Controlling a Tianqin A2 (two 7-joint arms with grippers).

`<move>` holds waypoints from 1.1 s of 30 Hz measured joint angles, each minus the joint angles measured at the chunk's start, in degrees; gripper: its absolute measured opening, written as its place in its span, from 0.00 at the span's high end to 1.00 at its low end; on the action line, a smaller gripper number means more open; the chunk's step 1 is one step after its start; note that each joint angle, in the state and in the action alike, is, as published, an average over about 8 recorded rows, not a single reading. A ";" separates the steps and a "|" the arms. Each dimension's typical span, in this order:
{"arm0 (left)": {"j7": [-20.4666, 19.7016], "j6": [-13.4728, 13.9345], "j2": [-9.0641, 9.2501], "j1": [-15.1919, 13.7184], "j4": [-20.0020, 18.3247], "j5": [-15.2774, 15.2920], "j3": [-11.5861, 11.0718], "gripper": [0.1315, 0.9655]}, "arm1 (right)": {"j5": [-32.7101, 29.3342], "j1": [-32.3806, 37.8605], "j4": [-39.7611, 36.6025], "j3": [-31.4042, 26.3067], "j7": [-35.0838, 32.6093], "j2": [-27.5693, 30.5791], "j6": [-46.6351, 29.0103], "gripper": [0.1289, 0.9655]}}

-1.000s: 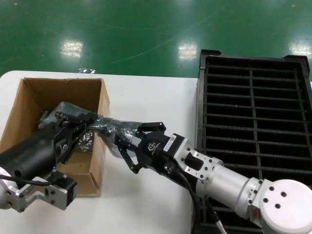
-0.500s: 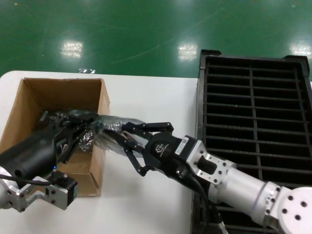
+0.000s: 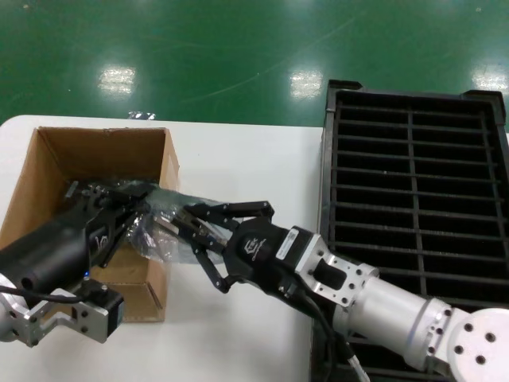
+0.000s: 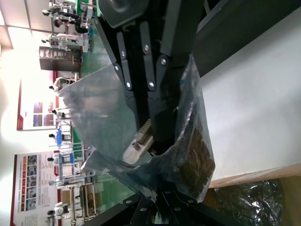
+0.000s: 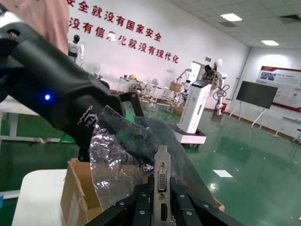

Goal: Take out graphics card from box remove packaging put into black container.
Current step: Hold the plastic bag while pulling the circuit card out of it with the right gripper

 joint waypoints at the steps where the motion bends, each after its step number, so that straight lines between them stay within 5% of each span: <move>1: 0.00 0.00 0.00 0.00 0.00 0.00 0.00 0.99 | -0.08 0.19 -0.37 -0.18 -0.17 -0.21 -0.09 0.93; 13: 0.00 0.00 0.00 0.00 -0.02 0.00 0.00 0.99 | -2.05 2.71 -3.02 -1.53 0.36 -2.04 -0.47 0.93; 33: 0.00 0.00 0.00 0.00 0.00 0.00 0.01 0.99 | -1.89 0.19 5.03 0.69 3.21 1.36 0.07 0.93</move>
